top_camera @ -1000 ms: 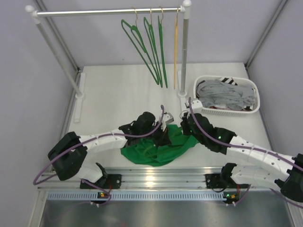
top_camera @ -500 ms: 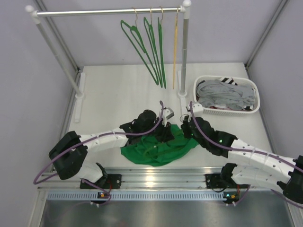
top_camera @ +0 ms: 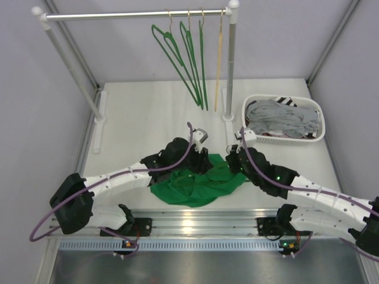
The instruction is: Place the tank top on the hanger
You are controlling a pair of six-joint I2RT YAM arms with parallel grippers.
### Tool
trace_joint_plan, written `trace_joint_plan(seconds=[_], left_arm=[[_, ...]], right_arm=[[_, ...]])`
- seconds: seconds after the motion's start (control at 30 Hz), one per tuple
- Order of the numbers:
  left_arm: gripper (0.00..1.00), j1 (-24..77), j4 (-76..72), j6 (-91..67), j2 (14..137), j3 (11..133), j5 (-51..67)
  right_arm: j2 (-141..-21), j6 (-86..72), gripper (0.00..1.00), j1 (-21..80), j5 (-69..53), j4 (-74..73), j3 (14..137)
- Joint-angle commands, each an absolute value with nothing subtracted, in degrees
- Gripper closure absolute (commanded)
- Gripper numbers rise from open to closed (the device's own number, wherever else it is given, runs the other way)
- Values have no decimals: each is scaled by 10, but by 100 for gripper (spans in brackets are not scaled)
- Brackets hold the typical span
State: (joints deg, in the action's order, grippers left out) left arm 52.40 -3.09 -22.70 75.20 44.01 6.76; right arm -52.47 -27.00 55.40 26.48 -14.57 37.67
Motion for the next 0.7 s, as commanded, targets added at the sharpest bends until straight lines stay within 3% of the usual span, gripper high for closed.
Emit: trace_joint_plan(seconds=[0.0, 0.23, 0.4, 0.67], left_arm=[[53, 519, -33, -233, 723, 428, 63], [52, 519, -3, -247, 694, 441, -19], [53, 507, 129, -308, 696, 472, -96], [52, 445, 168, -356, 697, 454, 18]], right_arm=[[-516, -265, 100, 562, 260, -139, 369], [-509, -259, 100, 563, 243, -146, 367], [-504, -256, 100, 564, 236, -154, 367], [-497, -255, 100, 564, 233, -156, 364]])
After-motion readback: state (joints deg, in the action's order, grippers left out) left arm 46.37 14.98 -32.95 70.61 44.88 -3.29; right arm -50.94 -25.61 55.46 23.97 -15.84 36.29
